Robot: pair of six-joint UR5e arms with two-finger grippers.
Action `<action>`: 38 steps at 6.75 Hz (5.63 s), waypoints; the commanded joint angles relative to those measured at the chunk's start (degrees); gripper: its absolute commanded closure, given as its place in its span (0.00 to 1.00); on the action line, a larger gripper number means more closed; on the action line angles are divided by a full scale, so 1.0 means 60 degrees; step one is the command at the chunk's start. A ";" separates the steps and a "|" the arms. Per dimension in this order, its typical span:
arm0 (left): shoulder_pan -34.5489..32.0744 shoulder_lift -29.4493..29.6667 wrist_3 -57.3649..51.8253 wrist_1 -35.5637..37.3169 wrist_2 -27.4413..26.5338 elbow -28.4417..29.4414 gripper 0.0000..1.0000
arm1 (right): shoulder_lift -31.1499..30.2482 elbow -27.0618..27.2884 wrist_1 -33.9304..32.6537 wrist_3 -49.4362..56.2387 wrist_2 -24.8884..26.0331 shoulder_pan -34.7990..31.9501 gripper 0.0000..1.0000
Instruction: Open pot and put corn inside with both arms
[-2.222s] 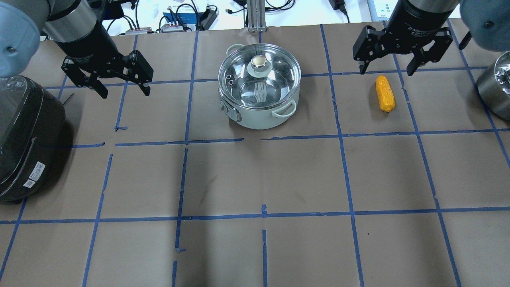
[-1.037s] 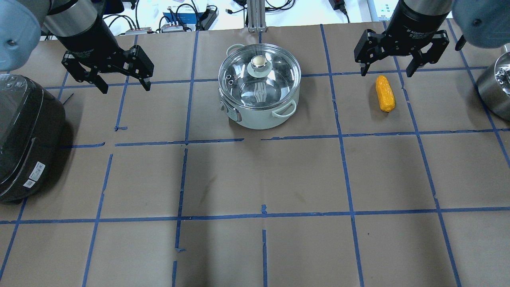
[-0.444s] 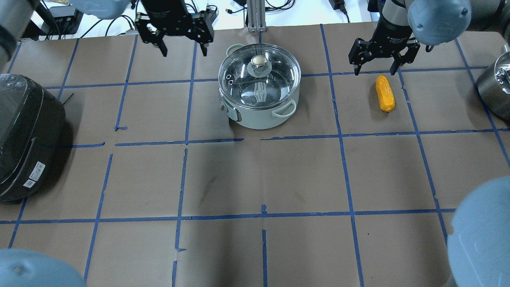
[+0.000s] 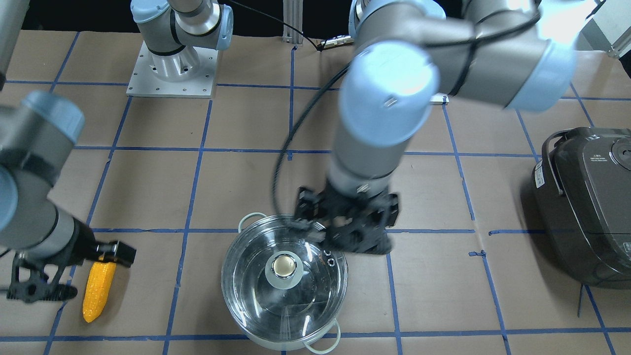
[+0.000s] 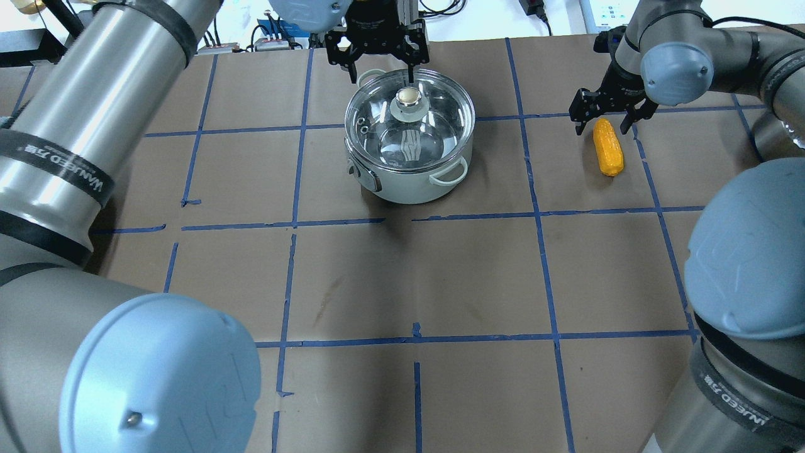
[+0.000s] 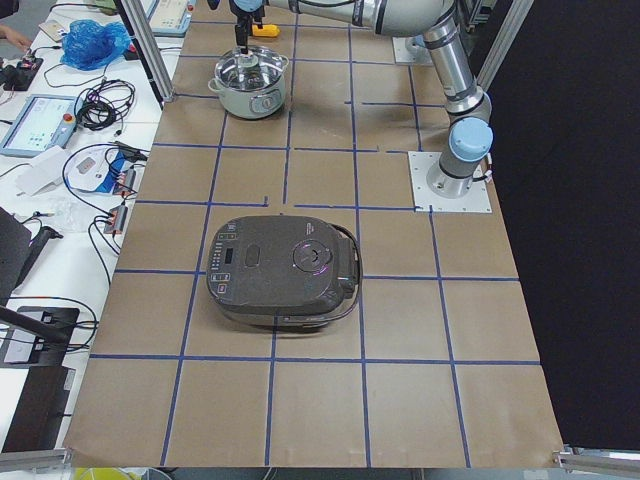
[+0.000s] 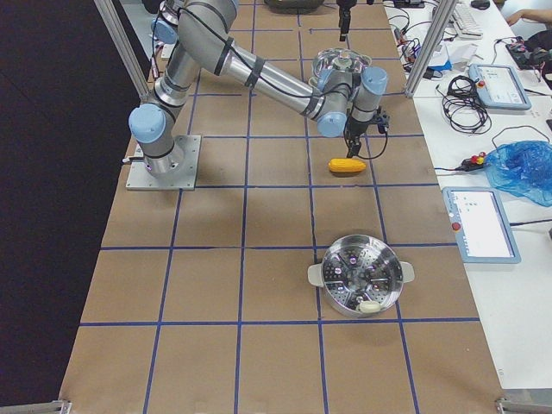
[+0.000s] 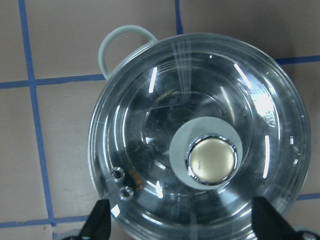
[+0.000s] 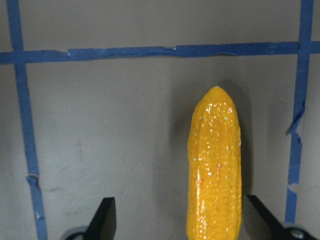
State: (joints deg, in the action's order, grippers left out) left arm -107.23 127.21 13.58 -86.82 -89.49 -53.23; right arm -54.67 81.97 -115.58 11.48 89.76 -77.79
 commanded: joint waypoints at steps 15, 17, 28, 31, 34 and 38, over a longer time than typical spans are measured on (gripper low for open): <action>0.2820 -0.1292 -0.1673 -0.0866 -0.0013 -0.0486 0.99 | 0.0231 -0.2701 0.0089 -0.4612 -0.0209 -0.4372 0.91; 0.4038 -0.1513 -0.2932 -0.0474 0.0018 -0.1626 0.99 | 0.0686 -0.3013 0.0089 -0.4814 -0.0252 -0.4802 0.91; 0.4337 -0.0383 -0.3230 0.3325 -0.0361 -0.4080 0.00 | -0.2715 -0.2003 0.4204 -0.3809 -0.0194 -0.3052 0.00; 0.4206 -0.2561 -0.3157 0.0840 -0.0554 -0.4063 0.00 | -0.4975 -0.0076 0.4953 -0.3423 0.0096 -0.2605 0.03; 0.3621 -0.4351 -0.3171 -0.0701 -0.0335 -0.4122 0.00 | -0.5127 0.0415 0.4483 -0.3305 0.0332 -0.2591 0.00; 0.3561 -0.4473 -0.3171 -0.0706 0.0662 -0.4238 0.00 | -0.5127 0.0371 0.4483 -0.3027 0.0333 -0.2606 0.00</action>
State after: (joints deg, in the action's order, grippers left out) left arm -85.83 100.27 -5.42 -90.99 -86.19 -78.27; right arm -85.43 84.26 -88.68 -6.82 91.75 -93.44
